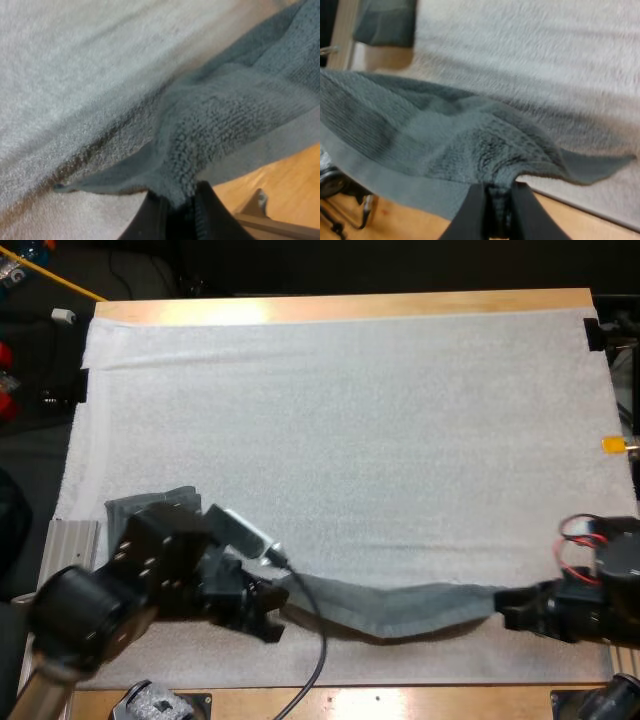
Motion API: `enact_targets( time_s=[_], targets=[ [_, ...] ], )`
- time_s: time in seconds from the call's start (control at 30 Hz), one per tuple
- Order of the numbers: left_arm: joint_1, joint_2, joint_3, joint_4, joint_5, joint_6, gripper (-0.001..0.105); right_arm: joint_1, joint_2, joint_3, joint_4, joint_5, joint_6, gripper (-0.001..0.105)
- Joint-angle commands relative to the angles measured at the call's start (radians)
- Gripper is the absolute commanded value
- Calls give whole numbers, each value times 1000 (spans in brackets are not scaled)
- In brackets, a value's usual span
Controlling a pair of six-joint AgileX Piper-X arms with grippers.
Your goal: Pick towel from pile, fold and stack
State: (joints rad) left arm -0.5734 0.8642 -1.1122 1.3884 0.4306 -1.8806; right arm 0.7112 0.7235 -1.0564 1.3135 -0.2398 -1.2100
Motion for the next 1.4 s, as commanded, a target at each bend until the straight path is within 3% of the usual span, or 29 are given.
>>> enact_targets(
  time_s=[0.0,0.13,0.27,0.57,0.93,1.07,1.13,1.23,1.27,1.3,1.37],
  targets=[
    [-5,23,19,-51,-16,15,0,2,15,32,-82,21,-11,0],
    [7,121,85,-191,-78,21,0,2,87,131,-299,123,-6,0],
    [87,232,104,-318,-91,17,0,-27,217,159,-437,199,-6,0],
    [228,449,104,-563,-30,24,0,-190,480,159,-687,124,4,0],
    [294,626,104,-746,-31,24,0,-322,660,159,-832,105,107,0],
    [294,657,104,-786,-31,-7,17,-343,697,159,-844,86,202,1],
    [294,663,104,-805,-37,-29,36,-348,713,159,-858,64,206,10],
    [294,662,102,-830,-37,-42,68,-348,723,159,-895,55,211,37],
    [294,662,99,-833,-37,-59,71,-348,723,159,-916,59,214,45],
    [294,662,94,-834,-37,-67,70,-348,723,159,-950,63,217,54],
    [294,661,81,-829,-32,-67,63,-348,718,154,-991,63,214,62]
  ],
)
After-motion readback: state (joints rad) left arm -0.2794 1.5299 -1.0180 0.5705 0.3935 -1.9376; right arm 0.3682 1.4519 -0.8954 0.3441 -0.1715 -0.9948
